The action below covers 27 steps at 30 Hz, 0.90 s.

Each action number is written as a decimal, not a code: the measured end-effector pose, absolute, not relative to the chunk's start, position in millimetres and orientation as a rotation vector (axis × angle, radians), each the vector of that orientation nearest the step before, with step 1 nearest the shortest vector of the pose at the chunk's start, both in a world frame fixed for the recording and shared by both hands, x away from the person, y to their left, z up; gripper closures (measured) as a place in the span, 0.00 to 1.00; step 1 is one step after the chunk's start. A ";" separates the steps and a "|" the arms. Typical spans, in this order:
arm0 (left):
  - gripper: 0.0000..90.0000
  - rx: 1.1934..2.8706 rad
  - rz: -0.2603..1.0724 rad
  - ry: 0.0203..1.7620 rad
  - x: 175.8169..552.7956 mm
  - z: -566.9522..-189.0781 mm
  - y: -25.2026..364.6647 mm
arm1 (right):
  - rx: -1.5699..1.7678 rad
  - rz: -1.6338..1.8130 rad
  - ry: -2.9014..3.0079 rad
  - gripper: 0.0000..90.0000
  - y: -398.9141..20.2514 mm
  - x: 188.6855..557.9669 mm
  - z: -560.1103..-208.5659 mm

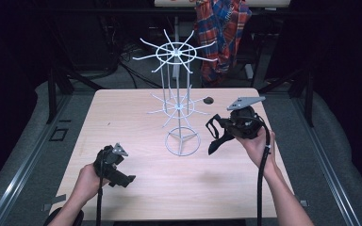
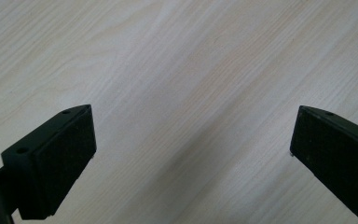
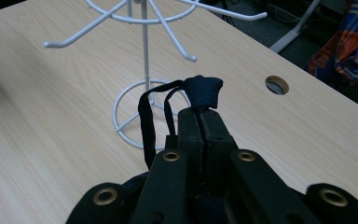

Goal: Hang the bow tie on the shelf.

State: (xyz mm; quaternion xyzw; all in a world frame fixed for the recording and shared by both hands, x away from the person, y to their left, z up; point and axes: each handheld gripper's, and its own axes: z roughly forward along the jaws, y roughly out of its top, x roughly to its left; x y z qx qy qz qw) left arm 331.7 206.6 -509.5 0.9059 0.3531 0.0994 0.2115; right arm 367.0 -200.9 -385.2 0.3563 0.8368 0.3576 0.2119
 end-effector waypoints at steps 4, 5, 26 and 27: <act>0.00 2.518 0.275 0.983 331.9 -509.7 206.7 | 0.993 0.996 2.320 0.98 -202.2 368.7 -382.9; 0.00 2.518 0.275 0.982 331.9 -509.7 206.7 | 0.992 1.009 2.311 0.98 -202.1 369.4 -383.0; 0.00 2.518 0.277 0.986 332.1 -510.0 207.0 | 0.991 1.029 2.243 0.98 -206.3 375.1 -368.5; 0.00 2.518 0.277 0.986 332.1 -510.0 207.0 | 0.991 1.029 2.243 0.98 -206.3 375.1 -368.5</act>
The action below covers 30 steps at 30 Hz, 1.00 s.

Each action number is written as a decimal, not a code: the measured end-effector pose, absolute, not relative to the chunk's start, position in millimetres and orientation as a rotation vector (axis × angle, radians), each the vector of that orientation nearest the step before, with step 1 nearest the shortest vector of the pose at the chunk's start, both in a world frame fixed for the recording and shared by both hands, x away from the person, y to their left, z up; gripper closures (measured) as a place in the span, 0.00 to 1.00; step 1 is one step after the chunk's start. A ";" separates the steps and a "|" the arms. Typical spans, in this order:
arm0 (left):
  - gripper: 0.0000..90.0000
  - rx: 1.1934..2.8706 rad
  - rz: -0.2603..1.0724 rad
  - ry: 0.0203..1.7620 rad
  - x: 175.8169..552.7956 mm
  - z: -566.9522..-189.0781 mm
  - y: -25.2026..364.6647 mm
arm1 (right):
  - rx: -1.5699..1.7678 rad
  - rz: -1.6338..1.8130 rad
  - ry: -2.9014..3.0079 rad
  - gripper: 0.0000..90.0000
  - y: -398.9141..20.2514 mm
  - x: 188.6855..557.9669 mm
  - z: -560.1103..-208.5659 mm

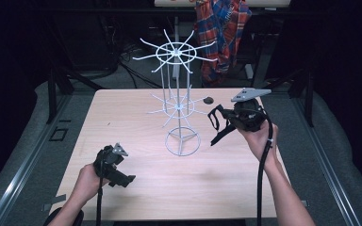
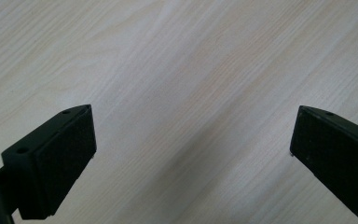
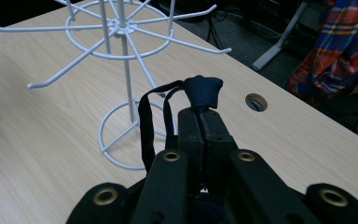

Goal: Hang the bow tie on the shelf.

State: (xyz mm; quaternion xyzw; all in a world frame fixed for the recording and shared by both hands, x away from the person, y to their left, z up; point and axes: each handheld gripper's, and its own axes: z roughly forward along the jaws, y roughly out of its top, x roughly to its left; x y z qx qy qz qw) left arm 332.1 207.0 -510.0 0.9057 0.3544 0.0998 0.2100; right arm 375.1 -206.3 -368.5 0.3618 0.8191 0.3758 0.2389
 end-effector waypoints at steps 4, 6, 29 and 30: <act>0.00 2.517 0.279 0.986 332.4 -509.9 207.1 | 0.993 1.030 2.243 0.98 -206.4 378.8 -369.6; 0.00 2.516 0.279 0.987 332.5 -509.9 207.3 | 1.000 1.024 2.249 0.98 -205.6 381.0 -370.1; 0.00 2.516 0.274 0.982 331.8 -509.5 207.5 | 1.022 1.073 2.280 0.98 -198.0 393.4 -380.4; 0.00 2.517 0.274 0.982 331.9 -509.6 207.4 | 1.026 1.075 2.283 0.98 -197.7 393.4 -381.4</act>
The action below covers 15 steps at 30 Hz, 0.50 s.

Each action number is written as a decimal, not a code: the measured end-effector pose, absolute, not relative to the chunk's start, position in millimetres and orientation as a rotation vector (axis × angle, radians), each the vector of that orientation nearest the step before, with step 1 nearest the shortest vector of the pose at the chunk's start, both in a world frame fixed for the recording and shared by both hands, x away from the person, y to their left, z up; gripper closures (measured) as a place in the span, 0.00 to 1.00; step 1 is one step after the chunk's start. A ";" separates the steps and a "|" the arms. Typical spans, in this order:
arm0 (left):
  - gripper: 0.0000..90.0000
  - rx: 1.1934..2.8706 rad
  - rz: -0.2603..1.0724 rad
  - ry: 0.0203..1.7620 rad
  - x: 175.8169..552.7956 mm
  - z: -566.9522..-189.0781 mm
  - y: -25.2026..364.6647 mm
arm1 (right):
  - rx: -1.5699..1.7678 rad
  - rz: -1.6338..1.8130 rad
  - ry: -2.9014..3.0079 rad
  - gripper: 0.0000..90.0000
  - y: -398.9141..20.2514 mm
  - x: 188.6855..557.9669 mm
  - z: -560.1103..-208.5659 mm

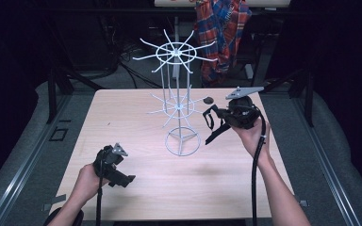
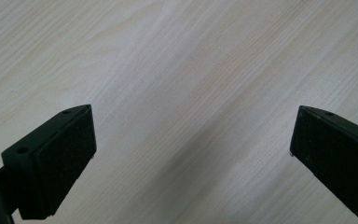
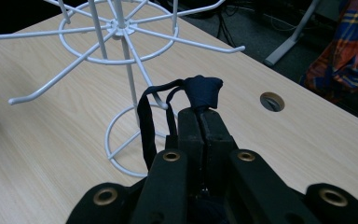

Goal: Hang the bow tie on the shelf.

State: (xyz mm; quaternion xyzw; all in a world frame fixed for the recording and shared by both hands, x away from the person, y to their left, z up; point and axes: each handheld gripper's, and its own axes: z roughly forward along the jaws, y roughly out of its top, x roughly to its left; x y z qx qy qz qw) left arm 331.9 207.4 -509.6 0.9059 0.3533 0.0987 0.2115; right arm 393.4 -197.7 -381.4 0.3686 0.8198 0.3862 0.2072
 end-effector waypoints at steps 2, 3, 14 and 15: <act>0.00 2.517 0.273 0.980 331.9 -509.6 207.4 | 1.033 1.079 2.285 0.98 -196.9 393.6 -382.9; 0.00 2.518 0.273 0.980 331.9 -509.6 207.4 | 1.025 1.074 2.289 0.98 -196.7 394.1 -383.7; 0.00 2.521 0.272 0.973 331.4 -509.5 206.5 | 1.013 1.063 2.310 0.98 -191.9 395.2 -392.4; 0.00 2.523 0.274 0.973 331.4 -509.6 206.4 | 1.017 1.066 2.311 0.98 -191.4 395.3 -393.2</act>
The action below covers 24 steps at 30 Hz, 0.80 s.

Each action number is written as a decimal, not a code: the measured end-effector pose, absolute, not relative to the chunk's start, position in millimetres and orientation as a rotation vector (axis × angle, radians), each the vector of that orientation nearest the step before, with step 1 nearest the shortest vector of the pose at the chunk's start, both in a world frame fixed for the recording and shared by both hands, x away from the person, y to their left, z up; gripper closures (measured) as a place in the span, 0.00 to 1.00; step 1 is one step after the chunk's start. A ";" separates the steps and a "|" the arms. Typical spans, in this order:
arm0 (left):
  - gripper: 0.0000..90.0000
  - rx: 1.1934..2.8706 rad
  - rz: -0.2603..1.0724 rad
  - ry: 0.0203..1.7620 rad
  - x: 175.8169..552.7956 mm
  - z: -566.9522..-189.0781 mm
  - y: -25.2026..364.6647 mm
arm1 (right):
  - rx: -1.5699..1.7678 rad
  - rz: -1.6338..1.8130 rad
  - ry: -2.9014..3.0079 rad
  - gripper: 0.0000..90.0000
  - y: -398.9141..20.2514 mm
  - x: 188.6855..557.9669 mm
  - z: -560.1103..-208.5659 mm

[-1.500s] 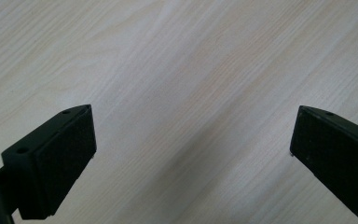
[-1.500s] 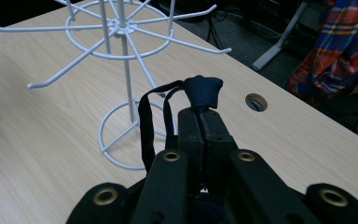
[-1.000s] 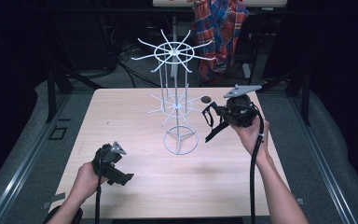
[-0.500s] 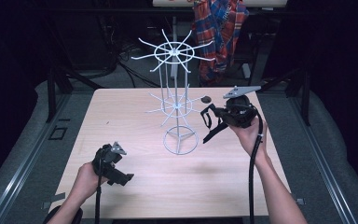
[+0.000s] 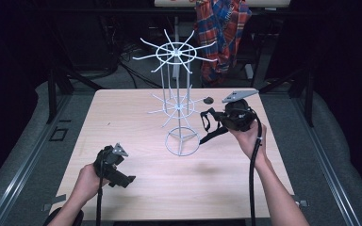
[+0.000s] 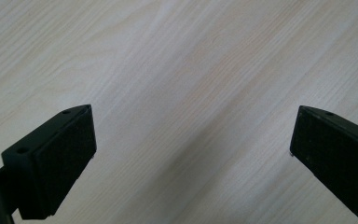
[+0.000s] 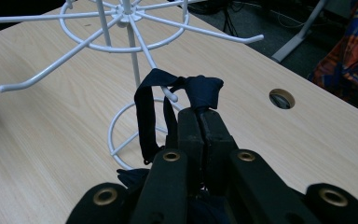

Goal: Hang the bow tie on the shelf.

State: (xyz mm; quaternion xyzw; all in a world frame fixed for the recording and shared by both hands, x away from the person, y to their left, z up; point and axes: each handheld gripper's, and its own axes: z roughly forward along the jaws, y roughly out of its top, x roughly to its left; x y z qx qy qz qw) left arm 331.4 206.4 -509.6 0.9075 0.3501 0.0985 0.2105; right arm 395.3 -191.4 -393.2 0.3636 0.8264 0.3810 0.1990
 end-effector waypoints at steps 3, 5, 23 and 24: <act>0.00 2.524 0.276 0.974 331.4 -509.7 206.4 | 1.016 1.072 2.317 0.98 -190.5 396.2 -395.2; 0.00 2.530 0.275 0.971 331.5 -509.6 206.5 | 1.012 1.088 2.313 0.98 -190.3 396.8 -396.2; 0.00 2.527 0.276 0.973 329.7 -510.2 206.8 | 1.046 1.135 2.329 0.98 -184.2 400.5 -405.8; 0.00 2.528 0.276 0.975 329.8 -510.2 207.3 | 1.044 1.133 2.327 0.98 -183.6 400.7 -406.2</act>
